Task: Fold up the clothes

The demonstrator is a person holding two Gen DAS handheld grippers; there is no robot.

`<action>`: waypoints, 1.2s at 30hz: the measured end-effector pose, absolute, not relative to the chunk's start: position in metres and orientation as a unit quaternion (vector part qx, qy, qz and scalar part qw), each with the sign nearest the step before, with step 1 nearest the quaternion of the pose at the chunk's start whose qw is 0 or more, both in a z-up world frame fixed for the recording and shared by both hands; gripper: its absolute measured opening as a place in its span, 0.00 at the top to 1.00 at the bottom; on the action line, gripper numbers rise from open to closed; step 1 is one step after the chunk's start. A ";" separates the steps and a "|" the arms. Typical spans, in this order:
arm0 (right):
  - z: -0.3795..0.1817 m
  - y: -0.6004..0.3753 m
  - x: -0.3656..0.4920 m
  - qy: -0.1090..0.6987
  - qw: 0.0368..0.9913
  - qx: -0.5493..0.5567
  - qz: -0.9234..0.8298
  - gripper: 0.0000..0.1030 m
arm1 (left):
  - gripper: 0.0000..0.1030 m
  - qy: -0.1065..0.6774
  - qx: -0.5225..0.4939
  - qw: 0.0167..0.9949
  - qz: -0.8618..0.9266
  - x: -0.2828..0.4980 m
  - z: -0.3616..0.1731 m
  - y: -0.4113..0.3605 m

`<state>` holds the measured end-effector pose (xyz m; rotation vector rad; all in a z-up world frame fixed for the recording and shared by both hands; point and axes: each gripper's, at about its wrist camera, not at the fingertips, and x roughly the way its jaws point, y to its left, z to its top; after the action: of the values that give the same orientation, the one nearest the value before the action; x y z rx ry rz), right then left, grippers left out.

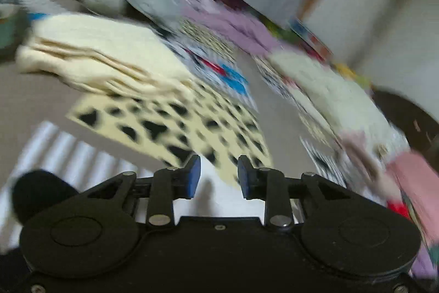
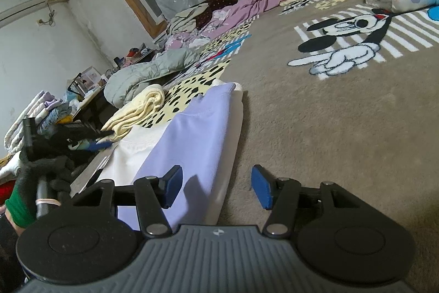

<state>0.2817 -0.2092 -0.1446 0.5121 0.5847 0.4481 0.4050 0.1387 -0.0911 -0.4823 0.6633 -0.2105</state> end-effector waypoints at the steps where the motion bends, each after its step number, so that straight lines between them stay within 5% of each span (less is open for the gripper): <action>1: -0.144 -0.210 0.282 0.284 0.900 0.251 0.217 0.45 | 0.55 0.357 -0.216 0.904 -0.088 0.412 -0.099 0.131; 16: -0.114 -0.206 0.350 0.277 0.894 0.259 0.238 0.46 | 0.53 0.341 -0.248 0.904 -0.070 0.414 -0.107 0.130; 23: -0.124 -0.195 0.362 0.272 0.901 0.245 0.235 0.89 | 0.53 0.344 -0.239 0.905 -0.080 0.409 -0.100 0.118; 36: -0.099 -0.215 0.339 0.204 0.930 0.226 0.205 0.95 | 0.53 0.325 -0.287 0.898 -0.080 0.347 -0.088 0.118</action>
<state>0.3387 -0.2149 -0.0987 0.4638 0.4186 0.4204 0.3471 0.1175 -0.0882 -0.5947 0.6725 -0.1663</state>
